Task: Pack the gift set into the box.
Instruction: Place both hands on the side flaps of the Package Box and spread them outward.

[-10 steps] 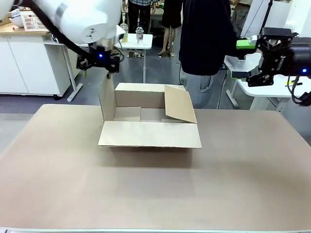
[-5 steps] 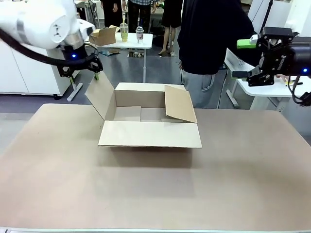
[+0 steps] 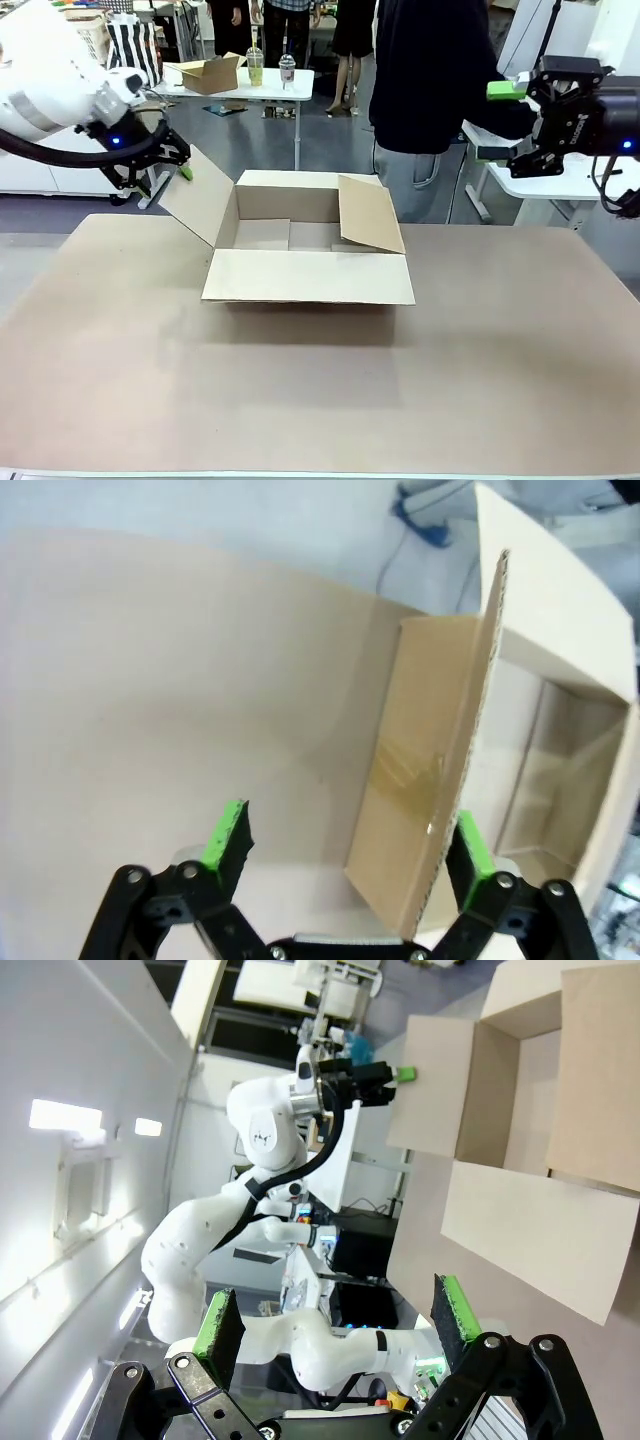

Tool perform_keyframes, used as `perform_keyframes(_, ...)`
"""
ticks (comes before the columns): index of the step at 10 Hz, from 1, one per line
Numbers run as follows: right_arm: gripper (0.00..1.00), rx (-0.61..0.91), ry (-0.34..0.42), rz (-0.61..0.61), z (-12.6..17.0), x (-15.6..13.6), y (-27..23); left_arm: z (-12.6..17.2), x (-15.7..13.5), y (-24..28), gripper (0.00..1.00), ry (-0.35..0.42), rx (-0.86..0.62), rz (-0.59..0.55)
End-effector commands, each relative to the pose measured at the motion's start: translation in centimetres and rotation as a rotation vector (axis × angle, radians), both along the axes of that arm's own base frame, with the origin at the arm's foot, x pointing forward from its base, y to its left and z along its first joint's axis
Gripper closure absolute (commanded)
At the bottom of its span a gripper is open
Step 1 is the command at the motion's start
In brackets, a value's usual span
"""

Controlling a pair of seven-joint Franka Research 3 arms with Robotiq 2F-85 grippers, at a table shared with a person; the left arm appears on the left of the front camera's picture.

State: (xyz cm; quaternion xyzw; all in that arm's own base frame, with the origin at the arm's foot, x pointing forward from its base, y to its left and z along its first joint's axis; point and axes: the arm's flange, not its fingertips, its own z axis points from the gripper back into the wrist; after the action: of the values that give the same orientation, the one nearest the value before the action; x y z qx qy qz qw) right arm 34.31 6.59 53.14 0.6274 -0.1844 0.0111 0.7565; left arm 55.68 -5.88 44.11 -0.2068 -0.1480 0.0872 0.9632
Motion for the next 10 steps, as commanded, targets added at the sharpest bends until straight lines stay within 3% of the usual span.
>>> perform_keyframes(1, 0.0, 0.007, 0.02, 0.002, 0.5, 0.0, 0.2, -1.8, -1.4, 2.3, 0.0, 0.026, -0.131, -0.08)
perform_keyframes(2, 0.0, 0.007, 0.02, 0.002, 0.5, 0.0, 0.2, 0.0, 0.0, 0.0, 0.0, 0.0, 0.0, 0.0)
perform_keyframes(6, 0.0, 0.0, 0.0, 0.0, 0.0, 0.0, 0.0, 0.0, 0.0, 0.0, 0.0, 0.0, 0.0, 0.0)
perform_keyframes(7, 0.0, -0.01, -0.108, -0.024, 1.3, 1.9, 0.2, 0.0, 0.0, 0.0, 0.0, 0.0, 0.0, 0.0)
perform_keyframes(8, 0.0, -0.109, -0.088, 0.013, 2.2, 6.2, 1.8, 0.0, 0.0, 0.0, 0.0, 0.0, 0.0, 0.0)
perform_keyframes(10, 0.0, -0.326, -0.044, 0.048, 3.5, 11.8, 5.0, 0.0, 0.0, 0.0, 0.0, 0.0, 0.0, 0.0)
